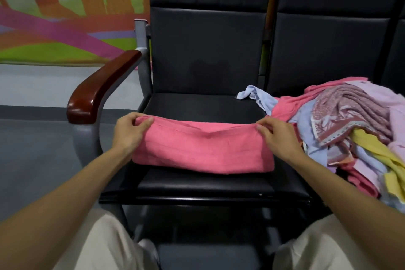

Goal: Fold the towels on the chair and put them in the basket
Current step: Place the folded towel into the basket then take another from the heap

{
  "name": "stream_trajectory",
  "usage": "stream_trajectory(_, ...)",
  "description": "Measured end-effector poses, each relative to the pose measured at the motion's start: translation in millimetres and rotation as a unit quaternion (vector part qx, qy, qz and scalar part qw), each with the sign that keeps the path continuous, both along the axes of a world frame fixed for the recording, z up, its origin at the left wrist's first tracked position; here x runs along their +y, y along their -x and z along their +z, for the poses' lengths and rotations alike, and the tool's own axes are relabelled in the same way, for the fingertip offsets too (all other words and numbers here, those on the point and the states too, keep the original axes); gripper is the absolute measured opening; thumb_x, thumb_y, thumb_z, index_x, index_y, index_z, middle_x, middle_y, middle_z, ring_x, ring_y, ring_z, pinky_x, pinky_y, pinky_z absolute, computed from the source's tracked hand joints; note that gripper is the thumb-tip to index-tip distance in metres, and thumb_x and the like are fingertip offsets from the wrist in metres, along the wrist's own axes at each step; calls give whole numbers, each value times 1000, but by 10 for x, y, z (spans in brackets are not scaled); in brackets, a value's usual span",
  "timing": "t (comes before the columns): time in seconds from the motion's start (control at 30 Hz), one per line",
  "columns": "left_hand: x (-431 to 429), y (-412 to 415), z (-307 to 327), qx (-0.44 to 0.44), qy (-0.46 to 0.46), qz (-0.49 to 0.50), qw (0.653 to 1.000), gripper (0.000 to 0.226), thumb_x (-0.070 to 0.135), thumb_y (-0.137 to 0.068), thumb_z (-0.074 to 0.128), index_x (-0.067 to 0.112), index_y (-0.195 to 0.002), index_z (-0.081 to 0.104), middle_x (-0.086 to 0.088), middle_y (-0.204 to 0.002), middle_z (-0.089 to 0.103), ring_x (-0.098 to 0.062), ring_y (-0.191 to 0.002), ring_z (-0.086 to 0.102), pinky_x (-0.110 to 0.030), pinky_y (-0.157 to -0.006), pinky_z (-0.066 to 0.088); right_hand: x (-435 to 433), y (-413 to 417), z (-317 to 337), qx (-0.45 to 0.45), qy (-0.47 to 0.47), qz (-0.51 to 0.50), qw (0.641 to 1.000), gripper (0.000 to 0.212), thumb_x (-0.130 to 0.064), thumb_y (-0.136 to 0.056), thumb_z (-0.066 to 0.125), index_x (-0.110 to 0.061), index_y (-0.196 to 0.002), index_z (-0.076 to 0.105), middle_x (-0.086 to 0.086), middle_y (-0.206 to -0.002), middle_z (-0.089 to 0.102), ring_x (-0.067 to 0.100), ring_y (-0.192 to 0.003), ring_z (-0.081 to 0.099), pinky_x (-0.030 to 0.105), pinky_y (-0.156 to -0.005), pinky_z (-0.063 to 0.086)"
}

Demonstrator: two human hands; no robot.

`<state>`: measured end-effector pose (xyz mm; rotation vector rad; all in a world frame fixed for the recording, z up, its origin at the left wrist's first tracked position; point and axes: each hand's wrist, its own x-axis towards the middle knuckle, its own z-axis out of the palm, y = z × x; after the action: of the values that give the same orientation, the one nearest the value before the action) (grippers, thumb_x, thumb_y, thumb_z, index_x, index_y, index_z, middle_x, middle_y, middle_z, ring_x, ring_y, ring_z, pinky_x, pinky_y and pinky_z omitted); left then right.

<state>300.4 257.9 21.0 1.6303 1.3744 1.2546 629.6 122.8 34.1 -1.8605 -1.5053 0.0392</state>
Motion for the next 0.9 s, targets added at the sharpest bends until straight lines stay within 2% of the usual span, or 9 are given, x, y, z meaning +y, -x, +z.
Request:
stream_trajectory(0.1, 268, -128, -74, 40, -31, 45, 998, 14, 22, -86, 71, 11, -95, 72, -2, -87, 69, -15, -83, 61, -30, -81, 48, 288, -124, 39, 7, -2, -24, 1000, 12, -11, -92, 62, -6, -101, 69, -3, -88, 65, 10, -86, 56, 12, -70, 30)
stream_trajectory(0.2, 498, -252, -137, 43, -36, 69, 996, 14, 21, -87, 70, 9, -95, 72, -1, -86, 68, -14, -84, 61, -29, -81, 48, 592, -242, 20, 0, -9, -29, 1000, 12, -9, -91, 62, -6, -100, 70, 0, -91, 69, 9, -85, 56, 10, -70, 30)
stream_trajectory(0.37, 753, -456, -311, 100, -44, 78, 991, 8, 18, -89, 66, 11, -90, 69, 2, -82, 64, -14, -82, 58, -26, -76, 41, 935, -361, -235, -22, 34, -34, 999, 13, -6, -91, 60, -4, -94, 73, 7, -92, 73, 20, -86, 63, 17, -70, 32)
stream_trajectory(0.5, 883, -490, -444, 170, -27, 36, 984, 19, 21, -92, 61, 8, -104, 68, -4, -98, 68, -16, -91, 59, -24, -81, 40, 1029, -456, -538, -48, 91, -31, 994, 12, -8, -91, 61, -6, -93, 72, 9, -94, 74, 28, -91, 66, 30, -91, 44)
stream_trajectory(0.63, 927, -354, -528, 319, -31, -7, 947, 37, 26, -96, 53, 6, -126, 57, -11, -118, 60, -27, -110, 56, -38, -97, 42, 1111, -419, -544, -94, 91, -22, 991, 21, -15, -87, 62, -11, -106, 69, 9, -107, 67, 29, -103, 60, 41, -95, 45)
stream_trajectory(0.67, 929, -290, -527, 328, -7, 2, 945, 38, 29, -94, 53, 4, -122, 58, -14, -115, 60, -31, -109, 57, -41, -96, 44, 1114, -381, -545, -116, 99, -11, 988, 21, -15, -86, 62, -13, -105, 69, 8, -108, 66, 30, -104, 58, 42, -95, 44)
stream_trajectory(0.77, 876, -154, -460, 368, 114, 21, 923, 52, 56, -84, 50, 6, -88, 61, -19, -92, 61, -40, -100, 58, -42, -83, 45, 1050, -246, -523, -157, 149, -3, 976, 24, -19, -87, 61, -16, -110, 67, 6, -119, 58, 29, -110, 51, 44, -97, 42)
stream_trajectory(0.83, 772, -177, -388, 457, 165, -1, 874, 62, 65, -84, 50, 5, -94, 64, -19, -103, 60, -38, -109, 52, -40, -89, 40, 992, -177, -509, -171, 184, -19, 968, 31, -25, -90, 59, -20, -120, 61, 4, -127, 50, 26, -118, 43, 42, -101, 33)
stream_trajectory(0.9, 665, -237, -330, 491, 181, -27, 852, 58, 57, -88, 54, 3, -107, 62, -16, -114, 60, -33, -113, 51, -35, -92, 38, 946, -124, -491, -176, 196, -33, 964, 38, -29, -91, 58, -22, -127, 53, 4, -131, 44, 26, -122, 37, 42, -103, 28)
